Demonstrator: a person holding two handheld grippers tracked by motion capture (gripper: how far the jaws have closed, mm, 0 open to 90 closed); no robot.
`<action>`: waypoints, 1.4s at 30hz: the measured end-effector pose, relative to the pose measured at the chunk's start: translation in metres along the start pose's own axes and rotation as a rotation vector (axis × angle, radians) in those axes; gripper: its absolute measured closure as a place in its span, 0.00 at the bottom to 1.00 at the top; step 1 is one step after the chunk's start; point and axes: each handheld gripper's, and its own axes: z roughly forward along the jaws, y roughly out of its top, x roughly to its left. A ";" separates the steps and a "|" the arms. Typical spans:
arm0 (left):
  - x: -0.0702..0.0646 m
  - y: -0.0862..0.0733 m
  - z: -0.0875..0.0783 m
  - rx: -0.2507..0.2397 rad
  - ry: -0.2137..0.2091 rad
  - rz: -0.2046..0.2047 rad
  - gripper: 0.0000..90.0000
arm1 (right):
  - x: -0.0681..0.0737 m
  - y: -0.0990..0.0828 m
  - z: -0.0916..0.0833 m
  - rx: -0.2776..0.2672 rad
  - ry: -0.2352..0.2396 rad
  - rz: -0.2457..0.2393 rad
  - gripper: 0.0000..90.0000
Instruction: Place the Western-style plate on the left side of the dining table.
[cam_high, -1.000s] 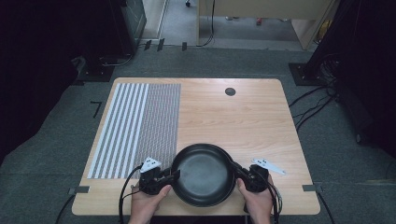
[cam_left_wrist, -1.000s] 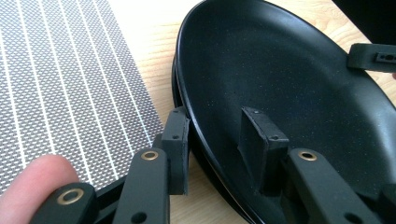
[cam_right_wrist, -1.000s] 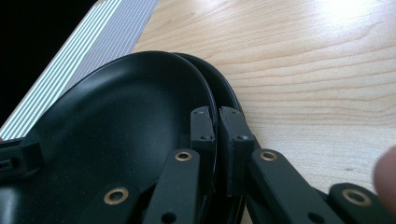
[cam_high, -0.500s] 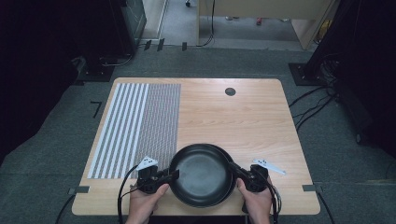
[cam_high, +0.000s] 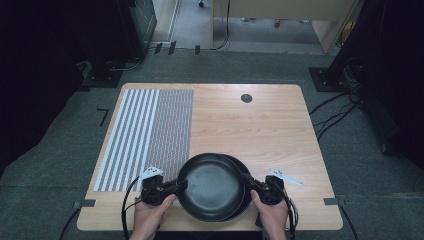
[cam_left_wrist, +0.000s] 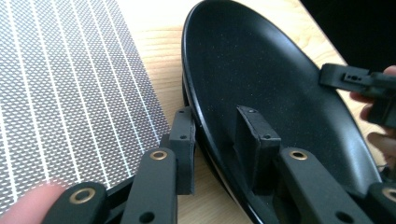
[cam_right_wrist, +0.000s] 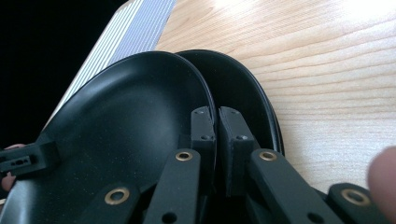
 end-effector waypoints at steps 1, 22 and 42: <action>0.002 0.000 0.000 -0.001 -0.010 -0.008 0.80 | 0.001 0.000 0.000 -0.001 -0.008 -0.011 0.95; 0.005 0.001 -0.003 -0.012 -0.046 -0.042 0.85 | -0.008 -0.003 0.007 0.017 0.093 0.205 0.94; 0.003 0.014 -0.017 -0.042 -0.041 -0.048 0.86 | 0.006 0.014 0.005 0.019 0.117 0.210 0.94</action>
